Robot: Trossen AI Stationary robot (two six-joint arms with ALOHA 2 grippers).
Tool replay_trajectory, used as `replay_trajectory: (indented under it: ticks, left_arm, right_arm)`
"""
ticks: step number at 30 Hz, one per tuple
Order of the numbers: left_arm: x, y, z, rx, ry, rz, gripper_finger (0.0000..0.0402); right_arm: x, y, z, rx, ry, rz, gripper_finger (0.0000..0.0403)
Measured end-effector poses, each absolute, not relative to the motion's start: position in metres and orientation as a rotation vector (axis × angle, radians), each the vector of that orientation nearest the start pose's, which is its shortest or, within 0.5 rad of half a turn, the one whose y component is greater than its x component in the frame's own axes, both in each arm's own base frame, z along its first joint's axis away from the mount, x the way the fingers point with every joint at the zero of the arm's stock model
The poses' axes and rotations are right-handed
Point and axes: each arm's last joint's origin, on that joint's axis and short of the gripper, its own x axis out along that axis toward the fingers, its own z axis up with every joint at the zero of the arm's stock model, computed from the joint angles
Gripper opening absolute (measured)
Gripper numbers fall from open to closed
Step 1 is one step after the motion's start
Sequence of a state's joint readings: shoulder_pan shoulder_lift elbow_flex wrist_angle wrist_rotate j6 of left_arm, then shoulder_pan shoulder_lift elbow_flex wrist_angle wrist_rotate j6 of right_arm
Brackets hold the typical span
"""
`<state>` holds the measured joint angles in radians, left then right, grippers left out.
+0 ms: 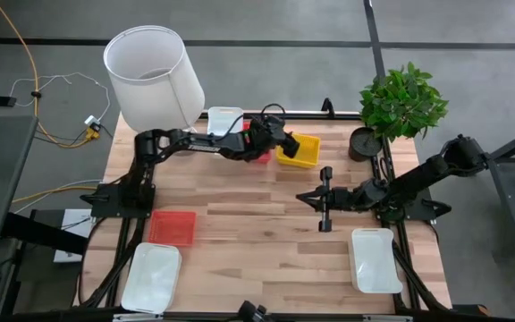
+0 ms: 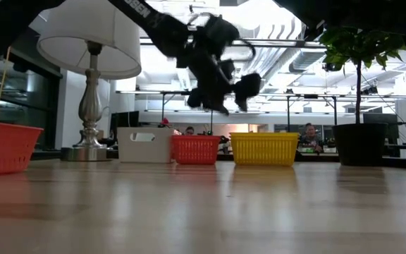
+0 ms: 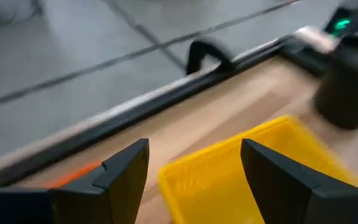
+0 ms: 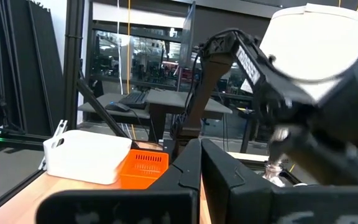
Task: Stack baskets by color
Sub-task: Stack the bottom orange bin on the orange bin
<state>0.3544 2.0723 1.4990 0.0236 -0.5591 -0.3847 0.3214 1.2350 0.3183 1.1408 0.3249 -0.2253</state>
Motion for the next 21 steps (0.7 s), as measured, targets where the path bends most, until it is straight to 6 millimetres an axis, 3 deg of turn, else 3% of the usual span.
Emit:
replay_trajectory:
  ticks: [5, 11, 17, 21]
  left_arm:
    - [0.419, 0.15, 0.248, -0.155, 0.449, 0.873, 0.0243]
    - [0.392, 0.1, 0.29, 0.015, 0.512, 0.778, 0.0243]
    - [0.335, 0.038, 0.303, 0.027, 0.354, 0.638, 0.0243]
    - [0.288, -0.002, 0.294, 0.053, 0.229, 0.504, 0.0243]
  right_arm:
    - [0.214, 0.062, 0.215, -0.156, -0.203, -0.025, 0.0]
    - [0.214, 0.062, 0.215, -0.151, -0.198, -0.019, 0.0]
    - [0.214, 0.062, 0.214, -0.143, -0.193, -0.017, 0.0]
    - [0.214, 0.062, 0.214, -0.144, -0.191, -0.017, 0.0]
